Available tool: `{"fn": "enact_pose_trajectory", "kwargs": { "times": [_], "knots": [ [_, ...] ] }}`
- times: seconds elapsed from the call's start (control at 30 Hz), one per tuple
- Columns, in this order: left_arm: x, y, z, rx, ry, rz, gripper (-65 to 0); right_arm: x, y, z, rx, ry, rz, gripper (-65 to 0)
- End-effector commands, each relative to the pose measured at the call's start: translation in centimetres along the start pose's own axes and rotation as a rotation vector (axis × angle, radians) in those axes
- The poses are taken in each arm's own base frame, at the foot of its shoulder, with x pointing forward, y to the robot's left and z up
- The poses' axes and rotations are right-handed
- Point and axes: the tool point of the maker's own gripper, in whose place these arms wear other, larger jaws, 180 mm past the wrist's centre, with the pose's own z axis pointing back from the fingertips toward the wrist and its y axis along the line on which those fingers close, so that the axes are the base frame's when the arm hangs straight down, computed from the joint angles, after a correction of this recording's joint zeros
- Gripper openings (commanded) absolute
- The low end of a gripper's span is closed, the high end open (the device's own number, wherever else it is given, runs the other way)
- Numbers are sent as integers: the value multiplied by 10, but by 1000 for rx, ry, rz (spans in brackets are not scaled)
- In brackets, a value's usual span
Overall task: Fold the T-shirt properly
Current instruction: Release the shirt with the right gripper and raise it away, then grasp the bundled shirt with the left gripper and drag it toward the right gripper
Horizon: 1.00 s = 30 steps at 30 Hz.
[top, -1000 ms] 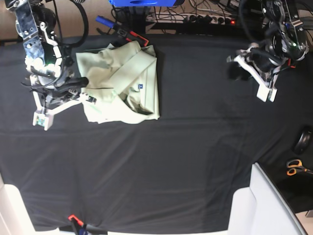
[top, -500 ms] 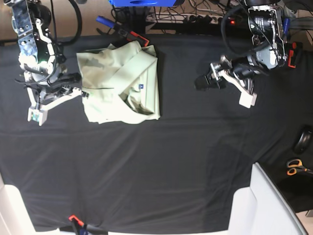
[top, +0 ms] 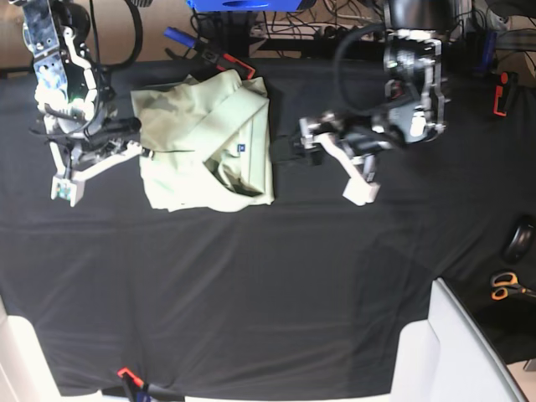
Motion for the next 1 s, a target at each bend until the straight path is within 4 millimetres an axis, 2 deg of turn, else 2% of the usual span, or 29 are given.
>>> {"fn": "enact_pose_trajectory", "kwargs": {
  "times": [0.0,0.2,0.27,0.47,0.7,0.83,0.97],
  "knots": [
    [4,0,-1,4,-4,-5,-91,12,-2,2,-4,-45,6,-650],
    [-26,8,-26,54,92,18,-91,7,-4,3,-9,-36,8,-650],
    [-30,6,-31,59,106,18,-91,7,-3,3,-7,-35,10,-650],
    [-35,-2,-39,54,118,13,-91,7,-3,3,-5,-36,8,-650],
    [-41,-23,-56,14,191,-72,-91,2,-4,4,-8,-27,10,-650],
    [-46,-24,-68,3,246,-73,-91,-2,-5,4,-10,-18,12,-650],
    [-42,-21,-74,2,260,-65,-92,-3,-6,5,-12,-16,11,-650]
  ]
}}
